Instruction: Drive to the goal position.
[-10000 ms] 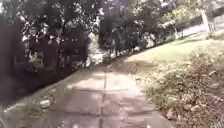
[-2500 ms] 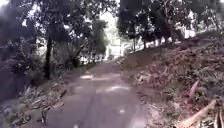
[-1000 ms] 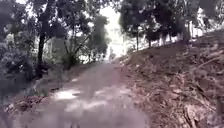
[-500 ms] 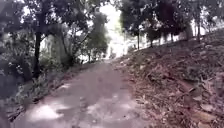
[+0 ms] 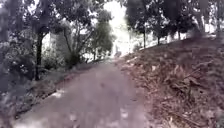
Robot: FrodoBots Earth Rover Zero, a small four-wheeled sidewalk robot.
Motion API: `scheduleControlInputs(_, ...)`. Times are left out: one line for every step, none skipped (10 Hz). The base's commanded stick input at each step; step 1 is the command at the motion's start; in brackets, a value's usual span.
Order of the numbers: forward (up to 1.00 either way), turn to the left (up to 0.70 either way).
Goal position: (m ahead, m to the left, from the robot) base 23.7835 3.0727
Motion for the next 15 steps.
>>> scheduleControlInputs(0.99, 0.00)
scheduleControlInputs(0.99, 0.00)
scheduleControlInputs(0.99, 0.00)
scheduleControlInputs(0.99, 0.00)
scheduleControlInputs(0.99, 0.00)
scheduleControlInputs(0.99, 0.00)
scheduleControlInputs(0.99, 0.00)
scheduleControlInputs(0.99, 0.00)
scheduleControlInputs(0.99, 0.00)
scheduleControlInputs(0.99, 0.00)
scheduleControlInputs(0.99, 0.00)
scheduleControlInputs(0.99, 0.00)
scheduleControlInputs(0.99, 0.00)
scheduleControlInputs(0.99, 0.00)
scheduleControlInputs(0.99, 0.00)
